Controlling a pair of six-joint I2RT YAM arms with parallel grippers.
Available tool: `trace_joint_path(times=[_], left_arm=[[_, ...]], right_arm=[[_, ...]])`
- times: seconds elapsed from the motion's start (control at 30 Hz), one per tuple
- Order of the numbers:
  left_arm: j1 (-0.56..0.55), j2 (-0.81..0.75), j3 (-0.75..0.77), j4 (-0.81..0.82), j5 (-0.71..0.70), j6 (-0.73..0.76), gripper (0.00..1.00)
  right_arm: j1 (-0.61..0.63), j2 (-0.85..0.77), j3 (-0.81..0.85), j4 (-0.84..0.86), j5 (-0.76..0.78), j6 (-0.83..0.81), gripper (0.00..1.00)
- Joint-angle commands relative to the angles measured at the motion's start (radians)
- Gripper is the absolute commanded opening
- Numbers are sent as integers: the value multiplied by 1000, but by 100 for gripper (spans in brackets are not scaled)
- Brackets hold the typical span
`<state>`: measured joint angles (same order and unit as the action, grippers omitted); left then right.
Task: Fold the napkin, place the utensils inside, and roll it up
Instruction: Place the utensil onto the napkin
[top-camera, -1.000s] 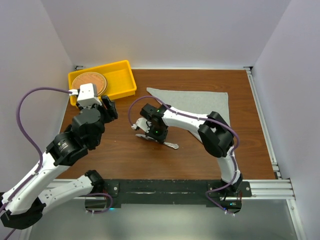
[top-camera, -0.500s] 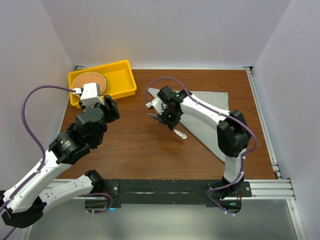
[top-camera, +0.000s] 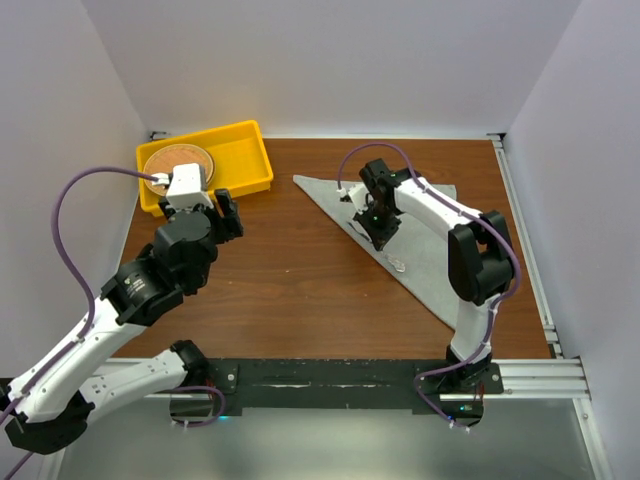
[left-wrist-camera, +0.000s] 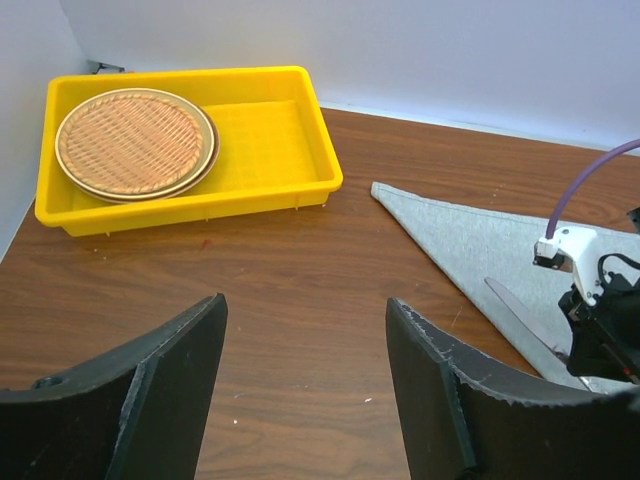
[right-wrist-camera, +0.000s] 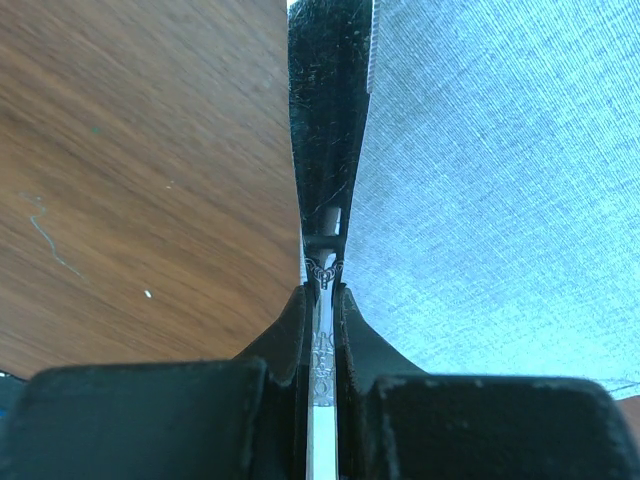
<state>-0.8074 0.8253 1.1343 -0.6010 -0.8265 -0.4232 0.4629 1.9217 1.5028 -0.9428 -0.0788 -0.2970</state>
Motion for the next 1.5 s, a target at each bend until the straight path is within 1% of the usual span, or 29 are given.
trace_joint_path(times=[0.0,0.2,0.3,0.5,1.1,1.47], left_arm=[[2,3,15,64,-17,58,72],[2,11,-1,86,-33,152,75],[4,15,-4,99,-40,179,76],[13,14,-28,124,-26,193,77],[37,28,-22,135,3,212,78],[43,38,-19,135,6,215,78]], right_arm=[[-12,-24,23,-42,-9,-36,0],[-29,48,92,-92,-26,-53,0],[-29,63,106,-91,-32,-34,0],[-32,65,80,-68,-26,-16,0],[-53,89,42,-18,-56,-5,0],[-64,106,5,13,-46,-11,0]])
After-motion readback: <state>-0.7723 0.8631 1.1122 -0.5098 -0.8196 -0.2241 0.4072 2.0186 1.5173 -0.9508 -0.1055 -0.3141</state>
